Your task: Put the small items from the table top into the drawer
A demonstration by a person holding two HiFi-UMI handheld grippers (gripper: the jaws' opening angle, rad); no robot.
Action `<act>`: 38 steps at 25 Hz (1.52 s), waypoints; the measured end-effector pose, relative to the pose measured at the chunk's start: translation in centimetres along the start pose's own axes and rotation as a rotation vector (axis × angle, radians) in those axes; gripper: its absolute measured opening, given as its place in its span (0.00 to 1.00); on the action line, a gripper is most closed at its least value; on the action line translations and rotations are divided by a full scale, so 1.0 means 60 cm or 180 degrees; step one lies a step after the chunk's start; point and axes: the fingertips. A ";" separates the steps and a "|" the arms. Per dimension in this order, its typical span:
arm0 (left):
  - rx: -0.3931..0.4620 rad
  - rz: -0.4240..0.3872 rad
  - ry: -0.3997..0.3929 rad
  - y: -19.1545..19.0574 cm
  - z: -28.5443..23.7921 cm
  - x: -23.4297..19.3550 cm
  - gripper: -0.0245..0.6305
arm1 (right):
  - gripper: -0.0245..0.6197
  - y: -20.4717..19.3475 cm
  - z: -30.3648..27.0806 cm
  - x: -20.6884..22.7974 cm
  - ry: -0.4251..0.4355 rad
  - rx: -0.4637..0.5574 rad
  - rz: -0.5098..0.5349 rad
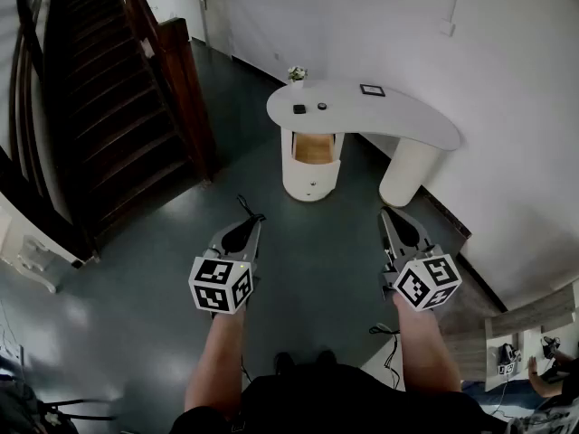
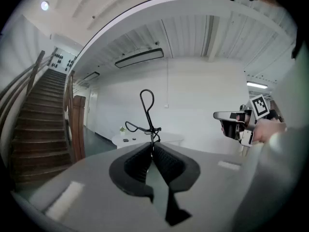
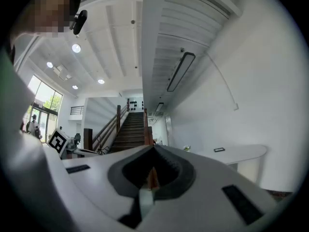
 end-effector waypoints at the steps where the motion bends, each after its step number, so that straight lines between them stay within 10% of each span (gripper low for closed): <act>1: -0.0002 -0.0010 -0.0003 0.001 0.002 -0.001 0.08 | 0.05 -0.002 0.001 -0.001 -0.0008 -0.0008 0.0001; 22: -0.0044 -0.0053 -0.0086 -0.032 0.082 -0.041 0.08 | 0.05 -0.022 0.013 -0.134 0.0198 -0.0024 0.0236; 38: -0.0272 0.0034 -0.0033 -0.064 0.003 -0.093 0.08 | 0.05 -0.085 -0.085 -0.062 0.0164 -0.0218 -0.0125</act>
Point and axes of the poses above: the fingertips, and each gripper's own axes: z backward along the fingers, x to its right, y out of its top, and after that the axes turned 14 degrees about -y, right-handed
